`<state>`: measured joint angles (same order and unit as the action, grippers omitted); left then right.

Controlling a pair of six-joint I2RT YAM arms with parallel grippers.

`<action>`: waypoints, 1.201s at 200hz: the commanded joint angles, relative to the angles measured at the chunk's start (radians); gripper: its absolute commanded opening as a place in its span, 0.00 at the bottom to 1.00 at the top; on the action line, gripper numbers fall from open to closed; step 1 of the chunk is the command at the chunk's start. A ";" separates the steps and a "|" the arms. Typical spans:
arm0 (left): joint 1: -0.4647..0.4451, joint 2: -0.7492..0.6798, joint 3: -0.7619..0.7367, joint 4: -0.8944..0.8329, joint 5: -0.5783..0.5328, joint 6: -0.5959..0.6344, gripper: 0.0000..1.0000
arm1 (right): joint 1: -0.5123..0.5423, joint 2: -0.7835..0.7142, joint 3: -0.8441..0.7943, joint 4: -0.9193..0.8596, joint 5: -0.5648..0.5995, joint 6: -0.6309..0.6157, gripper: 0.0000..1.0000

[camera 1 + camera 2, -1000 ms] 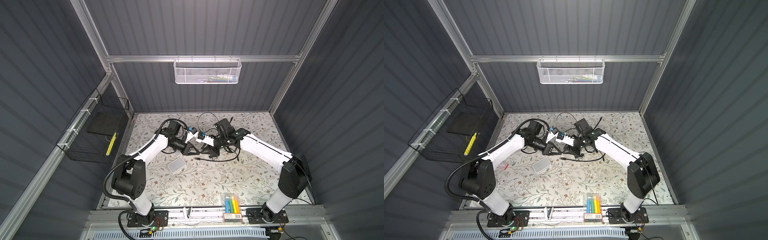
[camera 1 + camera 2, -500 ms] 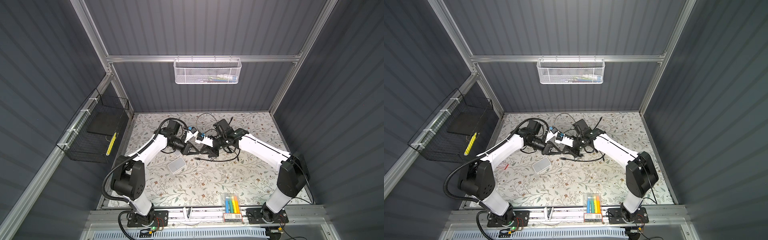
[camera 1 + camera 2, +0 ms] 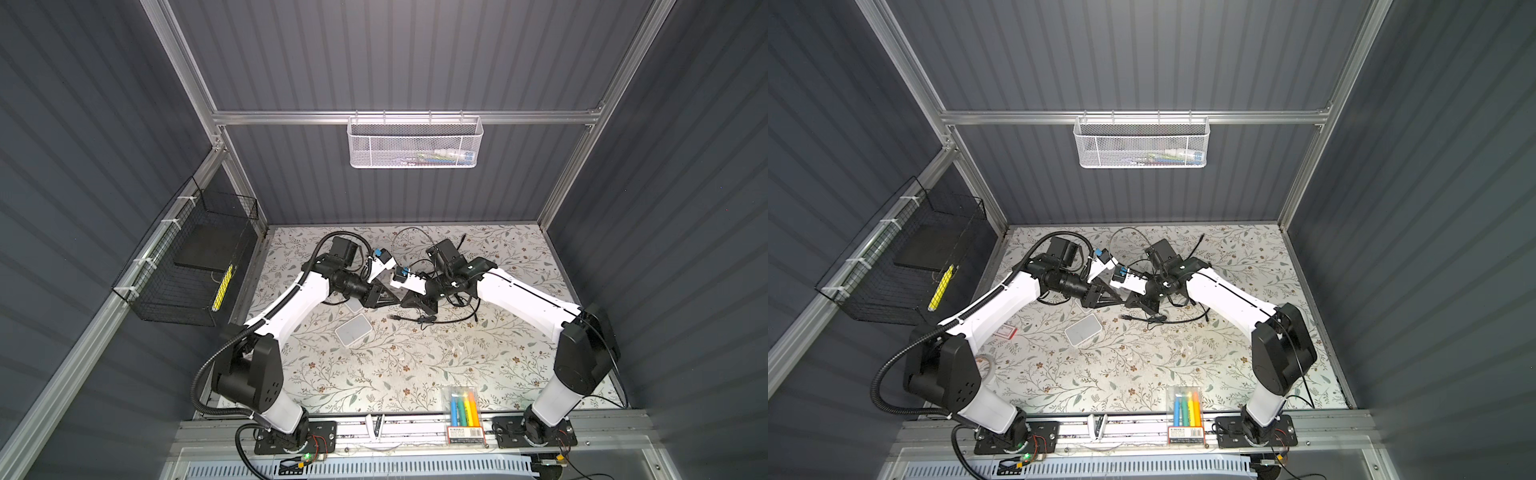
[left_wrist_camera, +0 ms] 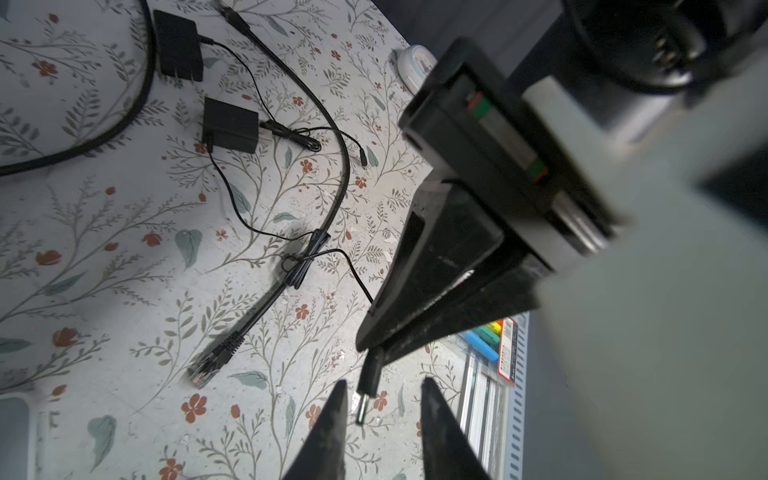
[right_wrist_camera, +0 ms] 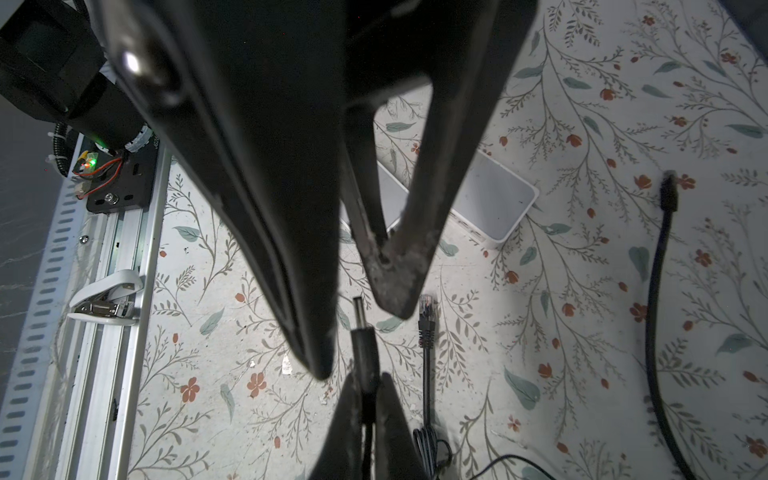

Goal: Insert the plug into the switch port

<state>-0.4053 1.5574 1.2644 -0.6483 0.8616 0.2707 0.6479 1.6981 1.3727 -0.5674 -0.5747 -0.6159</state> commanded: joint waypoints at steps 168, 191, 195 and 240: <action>-0.001 0.018 -0.015 0.039 0.008 -0.036 0.08 | 0.004 -0.071 -0.054 0.100 0.039 0.052 0.00; -0.001 0.016 -0.018 0.041 0.015 -0.036 0.02 | 0.003 -0.070 -0.053 0.104 0.043 0.054 0.00; -0.001 0.014 -0.018 0.041 0.016 -0.035 0.01 | 0.003 -0.070 -0.053 0.105 0.043 0.054 0.00; -0.001 0.013 -0.019 0.042 0.033 -0.033 0.00 | 0.004 -0.078 -0.060 0.127 0.058 0.066 0.08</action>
<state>-0.4053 1.5734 1.2545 -0.6044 0.8646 0.2348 0.6479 1.6394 1.3243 -0.4744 -0.5156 -0.5739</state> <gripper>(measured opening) 0.049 0.067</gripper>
